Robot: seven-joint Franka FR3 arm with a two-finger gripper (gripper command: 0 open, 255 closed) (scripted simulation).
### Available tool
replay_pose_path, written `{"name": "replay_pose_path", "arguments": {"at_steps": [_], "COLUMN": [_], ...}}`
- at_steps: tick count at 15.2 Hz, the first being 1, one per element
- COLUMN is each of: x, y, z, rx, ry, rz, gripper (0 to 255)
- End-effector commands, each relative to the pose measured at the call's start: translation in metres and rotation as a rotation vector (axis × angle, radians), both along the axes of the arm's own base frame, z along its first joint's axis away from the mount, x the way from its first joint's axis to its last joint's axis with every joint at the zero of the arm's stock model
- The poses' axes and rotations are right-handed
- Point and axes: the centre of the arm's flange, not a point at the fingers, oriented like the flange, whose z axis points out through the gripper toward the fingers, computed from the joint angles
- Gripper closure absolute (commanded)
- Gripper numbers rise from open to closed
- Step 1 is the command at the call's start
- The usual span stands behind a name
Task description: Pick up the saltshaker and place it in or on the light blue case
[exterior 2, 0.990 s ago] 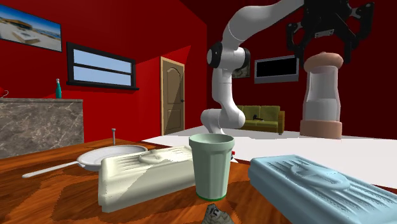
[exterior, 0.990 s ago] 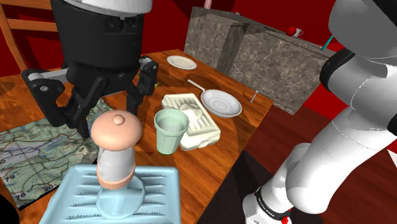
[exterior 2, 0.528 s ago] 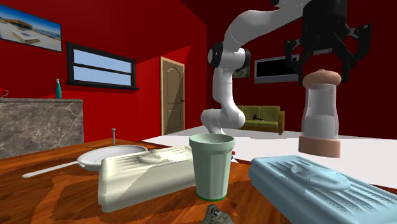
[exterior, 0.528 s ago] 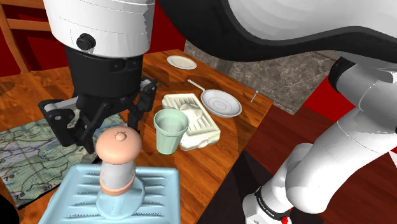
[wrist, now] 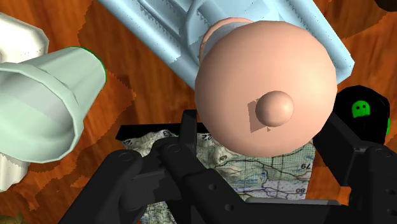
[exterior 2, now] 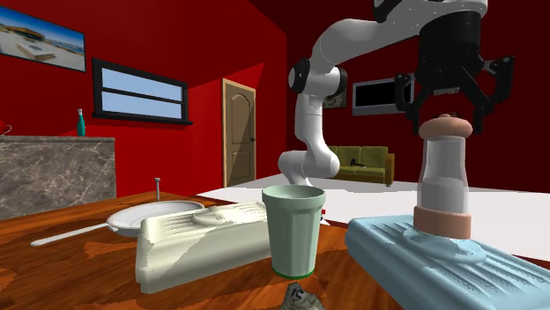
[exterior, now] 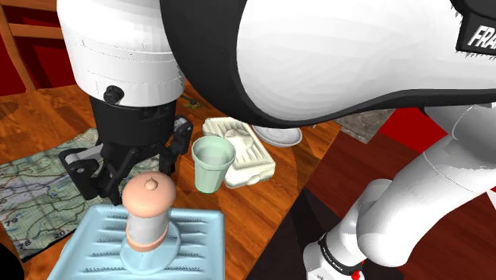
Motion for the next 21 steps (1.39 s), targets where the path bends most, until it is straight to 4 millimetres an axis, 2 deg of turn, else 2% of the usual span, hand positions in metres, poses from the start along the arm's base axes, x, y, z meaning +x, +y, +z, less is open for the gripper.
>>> {"name": "replay_pose_path", "arguments": {"at_steps": [1,4,5,10,14,21], "x": [0.000,0.000,0.000,0.000,-0.003,-0.003], "y": [0.000,0.000,0.000,0.000,-0.001,-0.001], "z": [0.000,0.000,0.000,0.000,0.050,0.050], "rx": [0.000,0.000,0.000,0.000,0.000,0.000], "ry": [0.000,0.000,0.000,0.000,0.000,0.000], "rz": [0.000,0.000,0.000,0.000,0.000,0.000], "gripper": [255,255,0,0,0,0]}}
